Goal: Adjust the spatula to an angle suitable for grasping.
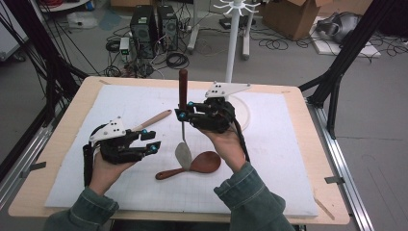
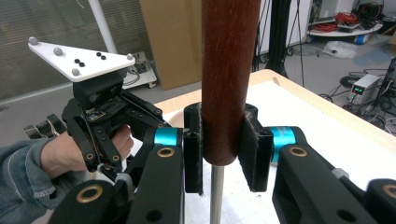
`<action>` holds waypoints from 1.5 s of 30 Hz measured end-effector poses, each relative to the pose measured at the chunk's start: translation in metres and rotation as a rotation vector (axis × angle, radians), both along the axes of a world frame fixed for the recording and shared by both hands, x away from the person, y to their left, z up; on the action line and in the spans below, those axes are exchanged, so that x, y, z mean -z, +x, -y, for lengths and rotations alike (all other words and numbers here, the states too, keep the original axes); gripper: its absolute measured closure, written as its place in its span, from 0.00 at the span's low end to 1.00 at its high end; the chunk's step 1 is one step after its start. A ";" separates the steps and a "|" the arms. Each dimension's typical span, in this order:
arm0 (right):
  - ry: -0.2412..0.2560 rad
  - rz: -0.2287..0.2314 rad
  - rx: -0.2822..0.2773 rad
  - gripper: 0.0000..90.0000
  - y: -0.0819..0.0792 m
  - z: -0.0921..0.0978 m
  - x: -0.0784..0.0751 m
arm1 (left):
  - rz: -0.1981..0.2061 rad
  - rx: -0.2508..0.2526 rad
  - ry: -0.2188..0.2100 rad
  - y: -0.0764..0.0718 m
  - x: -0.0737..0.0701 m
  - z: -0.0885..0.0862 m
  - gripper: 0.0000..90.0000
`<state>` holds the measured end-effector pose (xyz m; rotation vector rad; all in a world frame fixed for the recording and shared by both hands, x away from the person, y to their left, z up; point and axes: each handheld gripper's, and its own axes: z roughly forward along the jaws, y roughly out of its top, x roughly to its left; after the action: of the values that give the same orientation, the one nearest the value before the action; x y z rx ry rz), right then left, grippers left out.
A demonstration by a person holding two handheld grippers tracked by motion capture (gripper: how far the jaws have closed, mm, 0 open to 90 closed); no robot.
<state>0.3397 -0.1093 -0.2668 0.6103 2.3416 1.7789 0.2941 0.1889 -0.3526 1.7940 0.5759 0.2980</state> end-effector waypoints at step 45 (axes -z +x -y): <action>-0.056 -0.011 -0.055 0.82 0.068 0.043 -0.045 | -0.020 -0.116 0.037 0.007 0.009 -0.030 0.29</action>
<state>0.4074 -0.1523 -0.2220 0.5543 2.4293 1.7302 0.3007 0.2188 -0.3614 1.8042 0.6941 0.3722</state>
